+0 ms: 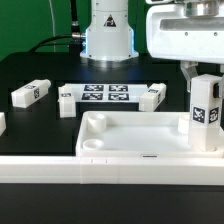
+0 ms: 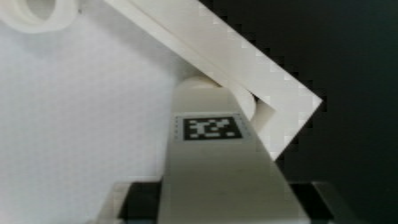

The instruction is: Assemble desk

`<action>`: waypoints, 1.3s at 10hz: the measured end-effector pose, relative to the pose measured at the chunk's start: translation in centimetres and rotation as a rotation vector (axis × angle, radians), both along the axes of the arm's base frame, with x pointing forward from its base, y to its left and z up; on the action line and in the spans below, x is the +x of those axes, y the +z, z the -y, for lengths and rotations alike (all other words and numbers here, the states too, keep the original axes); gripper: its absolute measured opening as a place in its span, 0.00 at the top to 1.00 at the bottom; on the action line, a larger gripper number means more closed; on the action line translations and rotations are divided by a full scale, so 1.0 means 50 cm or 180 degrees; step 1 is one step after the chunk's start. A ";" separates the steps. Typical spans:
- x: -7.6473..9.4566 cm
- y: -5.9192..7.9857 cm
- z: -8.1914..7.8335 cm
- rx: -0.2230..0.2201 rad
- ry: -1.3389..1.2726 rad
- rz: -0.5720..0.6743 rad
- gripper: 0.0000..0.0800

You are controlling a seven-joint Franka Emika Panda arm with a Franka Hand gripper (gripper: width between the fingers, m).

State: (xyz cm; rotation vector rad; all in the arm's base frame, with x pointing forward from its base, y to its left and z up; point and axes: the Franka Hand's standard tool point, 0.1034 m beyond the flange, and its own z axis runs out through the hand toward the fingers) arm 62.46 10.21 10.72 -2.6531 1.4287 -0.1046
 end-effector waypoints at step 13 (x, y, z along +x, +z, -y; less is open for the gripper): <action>-0.001 -0.001 -0.006 -0.0384 0.2959 0.0212 0.19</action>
Offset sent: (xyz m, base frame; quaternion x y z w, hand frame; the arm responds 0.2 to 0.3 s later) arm 0.0023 -0.0020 0.0004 -0.0144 -0.0103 -0.0496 0.9986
